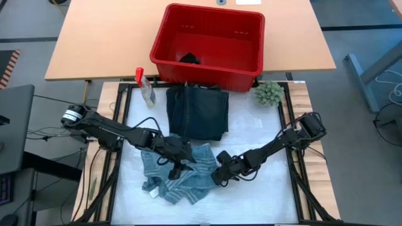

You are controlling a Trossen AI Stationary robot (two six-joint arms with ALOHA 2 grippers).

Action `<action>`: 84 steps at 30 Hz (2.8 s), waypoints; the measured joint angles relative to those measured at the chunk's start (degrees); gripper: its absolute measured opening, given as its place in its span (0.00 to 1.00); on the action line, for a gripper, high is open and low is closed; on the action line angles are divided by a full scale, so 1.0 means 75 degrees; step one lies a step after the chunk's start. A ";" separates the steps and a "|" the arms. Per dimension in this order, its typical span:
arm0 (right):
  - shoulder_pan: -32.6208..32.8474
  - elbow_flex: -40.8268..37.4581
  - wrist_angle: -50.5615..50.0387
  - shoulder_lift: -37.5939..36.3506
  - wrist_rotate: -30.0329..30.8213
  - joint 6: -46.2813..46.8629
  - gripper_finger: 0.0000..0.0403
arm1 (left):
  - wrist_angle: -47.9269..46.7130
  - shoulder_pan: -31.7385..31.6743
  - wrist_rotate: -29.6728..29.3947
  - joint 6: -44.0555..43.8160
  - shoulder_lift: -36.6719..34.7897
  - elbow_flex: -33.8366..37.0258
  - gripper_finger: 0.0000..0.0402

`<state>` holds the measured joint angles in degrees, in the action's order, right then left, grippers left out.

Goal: Fold Laundry from Bin
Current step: Fold the blue long sleeve on the table

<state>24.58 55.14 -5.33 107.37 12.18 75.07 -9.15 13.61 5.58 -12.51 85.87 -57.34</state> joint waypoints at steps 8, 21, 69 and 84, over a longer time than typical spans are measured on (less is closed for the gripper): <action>-0.0005 0.0005 0.0097 0.0009 -0.0076 -0.0400 0.12 | 0.0168 -0.0105 0.0536 -0.0425 0.0465 0.0000 0.57; -0.0167 -0.0004 0.0123 0.0015 -0.0474 -0.0721 0.07 | -0.0563 -0.0112 0.0859 -0.1015 0.0565 -0.0013 0.58; -0.0548 -0.0004 -0.0383 -0.0414 -0.1608 -0.1863 0.08 | -0.4970 0.3758 0.1783 -0.7308 -0.2818 0.0078 0.41; -0.0614 0.0048 -0.0500 -0.0423 -0.1637 -0.2027 0.17 | -0.3194 0.1356 -0.1576 -0.3214 -0.1106 0.0436 0.36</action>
<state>19.97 55.50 -9.08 104.20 -0.10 59.86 -33.11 23.78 -6.24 -36.62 77.57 -54.07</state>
